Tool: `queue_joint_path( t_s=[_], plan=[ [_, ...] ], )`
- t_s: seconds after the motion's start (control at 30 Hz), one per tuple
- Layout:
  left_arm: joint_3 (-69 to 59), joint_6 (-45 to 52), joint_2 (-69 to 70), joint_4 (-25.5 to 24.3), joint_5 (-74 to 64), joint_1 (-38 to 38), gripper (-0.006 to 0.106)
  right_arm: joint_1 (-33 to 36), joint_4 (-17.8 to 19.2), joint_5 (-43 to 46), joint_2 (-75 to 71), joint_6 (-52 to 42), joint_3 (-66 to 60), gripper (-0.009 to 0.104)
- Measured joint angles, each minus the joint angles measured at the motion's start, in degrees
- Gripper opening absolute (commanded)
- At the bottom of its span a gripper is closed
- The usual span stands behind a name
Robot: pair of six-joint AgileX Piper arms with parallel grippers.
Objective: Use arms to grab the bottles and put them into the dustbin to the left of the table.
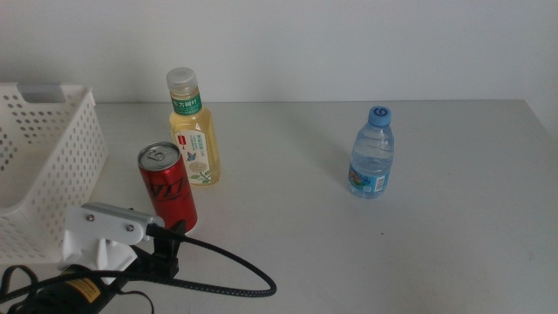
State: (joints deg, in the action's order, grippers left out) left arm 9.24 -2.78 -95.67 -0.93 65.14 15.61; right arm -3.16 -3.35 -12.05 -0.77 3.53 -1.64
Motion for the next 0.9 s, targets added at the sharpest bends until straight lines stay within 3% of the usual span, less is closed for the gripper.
queue_joint_path(
  t_s=[0.9],
  plan=[
    [15.0,0.0,-13.0,2.5,0.0,0.0,0.094,0.0,0.0,0.0,0.0,0.0,0.0,0.094]
  ],
)
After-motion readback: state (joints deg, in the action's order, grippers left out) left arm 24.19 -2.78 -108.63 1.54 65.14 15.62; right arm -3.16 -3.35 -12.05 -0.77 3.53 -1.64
